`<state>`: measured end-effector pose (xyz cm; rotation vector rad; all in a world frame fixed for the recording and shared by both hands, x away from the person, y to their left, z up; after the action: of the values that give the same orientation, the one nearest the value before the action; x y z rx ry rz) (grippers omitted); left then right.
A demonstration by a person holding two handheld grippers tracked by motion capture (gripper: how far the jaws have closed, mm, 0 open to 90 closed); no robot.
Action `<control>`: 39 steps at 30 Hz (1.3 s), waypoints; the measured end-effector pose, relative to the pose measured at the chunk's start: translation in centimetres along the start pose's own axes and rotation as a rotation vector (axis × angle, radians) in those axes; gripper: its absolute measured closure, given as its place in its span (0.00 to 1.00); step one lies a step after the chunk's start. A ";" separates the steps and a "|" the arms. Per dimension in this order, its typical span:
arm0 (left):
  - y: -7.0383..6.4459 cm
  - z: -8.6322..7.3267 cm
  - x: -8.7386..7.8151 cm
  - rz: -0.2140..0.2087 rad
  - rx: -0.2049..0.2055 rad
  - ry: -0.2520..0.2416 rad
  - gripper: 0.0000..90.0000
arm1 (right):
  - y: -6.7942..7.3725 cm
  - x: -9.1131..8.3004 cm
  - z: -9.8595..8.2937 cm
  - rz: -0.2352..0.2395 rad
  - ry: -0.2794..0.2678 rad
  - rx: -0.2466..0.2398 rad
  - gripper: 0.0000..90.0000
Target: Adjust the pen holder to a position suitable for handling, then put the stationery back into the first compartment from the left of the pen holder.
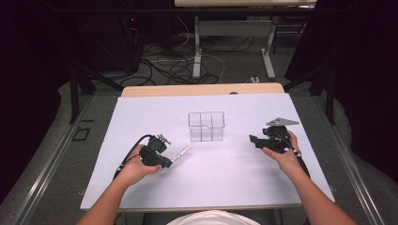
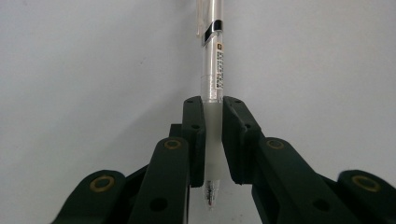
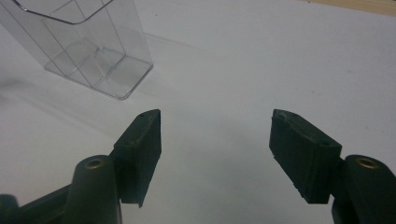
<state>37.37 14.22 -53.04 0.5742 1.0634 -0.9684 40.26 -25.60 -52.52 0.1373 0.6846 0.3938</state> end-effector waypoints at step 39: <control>-0.7 5.3 0.0 -0.104 0.003 -0.030 0.89 | 9.7 0.0 -0.3 0.128 -0.014 -0.770 0.17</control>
<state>39.18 9.66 -50.80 0.5090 1.0732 -1.0664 37.09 -16.73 -50.28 -0.5477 0.4730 0.7525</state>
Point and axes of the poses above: each handheld gripper's, and its own axes: x roughly forward along the jaws, z roughly out of its top, y roughly to its left, the point moved 2 cm from there along x, roughly forward along the jaws, and after that the axes turned 14 degrees about x, right-handed, at the moved point
